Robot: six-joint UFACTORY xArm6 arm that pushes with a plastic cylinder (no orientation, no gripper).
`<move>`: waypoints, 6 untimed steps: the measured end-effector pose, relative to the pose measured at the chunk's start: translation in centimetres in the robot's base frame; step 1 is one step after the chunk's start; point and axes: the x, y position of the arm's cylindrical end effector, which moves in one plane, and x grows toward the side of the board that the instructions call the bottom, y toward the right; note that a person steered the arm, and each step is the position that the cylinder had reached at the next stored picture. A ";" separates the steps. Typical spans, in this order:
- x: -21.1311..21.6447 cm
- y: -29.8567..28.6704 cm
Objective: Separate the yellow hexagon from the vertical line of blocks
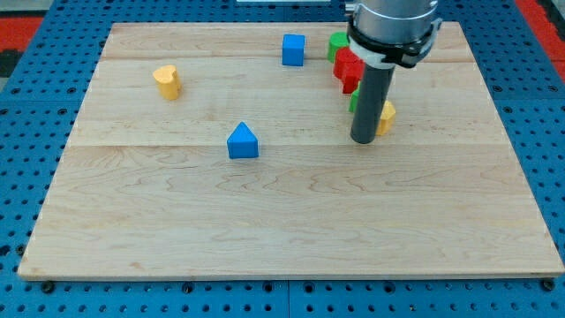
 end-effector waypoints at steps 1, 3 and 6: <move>1.7 5.9; -2.7 6.4; -1.7 -8.8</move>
